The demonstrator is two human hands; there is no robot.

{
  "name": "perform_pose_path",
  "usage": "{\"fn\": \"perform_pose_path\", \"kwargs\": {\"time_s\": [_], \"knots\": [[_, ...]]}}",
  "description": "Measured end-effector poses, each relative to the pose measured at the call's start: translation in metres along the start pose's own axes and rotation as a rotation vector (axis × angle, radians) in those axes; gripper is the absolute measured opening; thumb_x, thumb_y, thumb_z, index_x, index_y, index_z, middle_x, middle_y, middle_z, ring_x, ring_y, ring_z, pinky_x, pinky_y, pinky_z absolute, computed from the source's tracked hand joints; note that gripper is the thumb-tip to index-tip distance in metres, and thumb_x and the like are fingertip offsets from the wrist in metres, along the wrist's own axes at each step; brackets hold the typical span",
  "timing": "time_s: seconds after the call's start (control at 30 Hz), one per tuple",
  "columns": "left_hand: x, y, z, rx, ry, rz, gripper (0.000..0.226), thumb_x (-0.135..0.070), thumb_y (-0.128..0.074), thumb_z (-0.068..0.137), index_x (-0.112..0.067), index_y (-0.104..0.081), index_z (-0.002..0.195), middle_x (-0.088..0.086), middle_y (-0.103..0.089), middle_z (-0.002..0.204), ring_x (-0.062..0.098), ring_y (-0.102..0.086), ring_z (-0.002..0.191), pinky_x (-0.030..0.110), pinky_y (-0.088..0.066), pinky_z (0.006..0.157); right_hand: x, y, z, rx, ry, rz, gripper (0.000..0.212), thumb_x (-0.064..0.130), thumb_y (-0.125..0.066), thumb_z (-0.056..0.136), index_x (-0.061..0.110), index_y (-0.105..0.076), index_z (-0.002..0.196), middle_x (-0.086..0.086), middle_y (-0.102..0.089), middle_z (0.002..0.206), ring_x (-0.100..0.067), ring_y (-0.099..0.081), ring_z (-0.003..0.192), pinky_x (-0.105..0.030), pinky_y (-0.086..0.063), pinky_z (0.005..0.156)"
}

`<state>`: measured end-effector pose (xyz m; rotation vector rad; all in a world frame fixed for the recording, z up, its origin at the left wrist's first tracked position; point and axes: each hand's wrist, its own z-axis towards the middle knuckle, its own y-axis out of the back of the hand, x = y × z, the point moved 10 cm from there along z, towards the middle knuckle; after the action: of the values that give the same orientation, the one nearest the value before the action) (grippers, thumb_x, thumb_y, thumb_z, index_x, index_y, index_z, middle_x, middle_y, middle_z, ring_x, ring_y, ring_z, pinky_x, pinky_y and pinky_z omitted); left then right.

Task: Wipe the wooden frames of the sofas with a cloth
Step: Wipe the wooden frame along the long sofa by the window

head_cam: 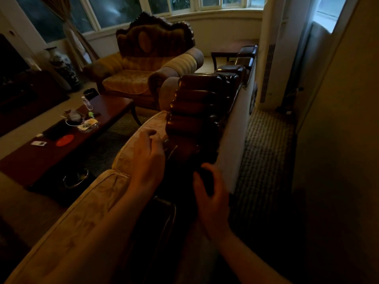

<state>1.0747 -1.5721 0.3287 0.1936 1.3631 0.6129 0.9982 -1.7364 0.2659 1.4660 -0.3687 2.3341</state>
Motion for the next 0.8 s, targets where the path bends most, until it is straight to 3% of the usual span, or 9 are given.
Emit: {"fn": "perform_pose_path", "kwargs": {"time_s": [0.07,0.13,0.2,0.27,0.4,0.47,0.63,0.67,0.8], "knots": [[0.001,-0.002,0.002,0.014,0.006,-0.008,0.016,-0.025,-0.035,0.1,-0.018,-0.048,0.107,0.006,-0.051,0.108,0.026,-0.049,0.105,0.041,-0.04,0.087,0.007,0.003,-0.016,-0.005,0.057,-0.044,0.015,0.033,-0.05,0.087,0.034,-0.048,0.102,0.023,-0.05,0.098,0.026,-0.046,0.095,0.004,-0.034,0.08],[-0.001,-0.007,0.0,0.045,-0.016,0.022,0.016,-0.026,-0.034,0.1,-0.019,-0.046,0.108,0.006,-0.049,0.108,0.026,-0.048,0.106,0.041,-0.039,0.087,-0.017,0.002,0.015,-0.015,-0.039,-0.085,0.015,0.025,-0.05,0.094,0.022,-0.051,0.109,0.019,-0.051,0.098,0.015,-0.051,0.096,-0.001,-0.037,0.079],[-0.003,-0.007,-0.002,0.049,-0.04,0.036,0.013,-0.027,-0.034,0.101,-0.021,-0.045,0.105,0.005,-0.048,0.106,0.028,-0.048,0.106,0.041,-0.038,0.086,-0.052,0.005,0.062,-0.058,-0.261,-0.063,0.02,0.019,-0.046,0.098,0.01,-0.052,0.115,0.007,-0.053,0.1,-0.008,-0.055,0.097,-0.015,-0.045,0.083],[-0.004,-0.006,0.0,0.032,-0.055,0.022,0.012,-0.026,-0.034,0.101,-0.022,-0.045,0.105,0.005,-0.049,0.107,0.028,-0.048,0.107,0.039,-0.037,0.085,-0.065,0.004,0.077,-0.065,-0.335,-0.008,0.021,0.017,-0.044,0.099,0.006,-0.051,0.116,0.001,-0.054,0.101,-0.015,-0.056,0.094,-0.027,-0.047,0.083],[0.0,-0.005,0.0,0.033,-0.043,0.004,0.017,-0.031,-0.034,0.1,-0.023,-0.045,0.11,0.004,-0.05,0.113,0.025,-0.048,0.111,0.039,-0.039,0.091,-0.016,-0.002,0.006,0.018,-0.147,-0.005,0.016,0.023,-0.05,0.096,0.019,-0.052,0.111,0.011,-0.054,0.102,0.01,-0.053,0.095,-0.005,-0.04,0.08],[0.001,-0.005,0.0,0.052,-0.033,0.021,0.033,-0.042,-0.033,0.095,-0.023,-0.046,0.118,0.005,-0.051,0.119,0.025,-0.05,0.112,0.044,-0.041,0.095,0.0,-0.002,0.0,0.016,-0.024,-0.115,0.022,0.026,-0.052,0.093,0.017,-0.056,0.112,0.016,-0.053,0.103,0.013,-0.051,0.097,-0.005,-0.04,0.084],[0.002,-0.009,-0.001,0.085,-0.039,0.011,0.028,-0.032,-0.033,0.101,-0.018,-0.046,0.121,0.006,-0.049,0.117,0.022,-0.048,0.106,0.034,-0.036,0.082,-0.049,-0.002,0.055,0.044,-0.312,-0.119,0.024,0.023,-0.052,0.094,0.01,-0.058,0.113,-0.009,-0.062,0.106,-0.023,-0.061,0.098,-0.046,-0.05,0.089],[0.0,-0.009,0.0,0.079,-0.055,0.011,0.025,-0.031,-0.033,0.101,-0.02,-0.046,0.118,0.006,-0.049,0.115,0.023,-0.048,0.106,0.034,-0.036,0.082,-0.041,-0.003,0.048,0.062,-0.306,-0.115,0.023,0.023,-0.053,0.094,0.014,-0.057,0.114,-0.006,-0.062,0.107,-0.019,-0.06,0.099,-0.043,-0.05,0.09],[-0.001,-0.005,0.002,0.055,-0.057,0.0,0.023,-0.03,-0.033,0.101,-0.021,-0.046,0.118,0.002,-0.046,0.112,0.018,-0.046,0.104,0.031,-0.033,0.082,0.032,-0.02,-0.009,0.225,-0.016,-0.102,0.028,0.01,-0.064,0.084,0.017,-0.06,0.111,0.014,-0.05,0.108,0.012,-0.049,0.101,-0.002,-0.038,0.087]]}}
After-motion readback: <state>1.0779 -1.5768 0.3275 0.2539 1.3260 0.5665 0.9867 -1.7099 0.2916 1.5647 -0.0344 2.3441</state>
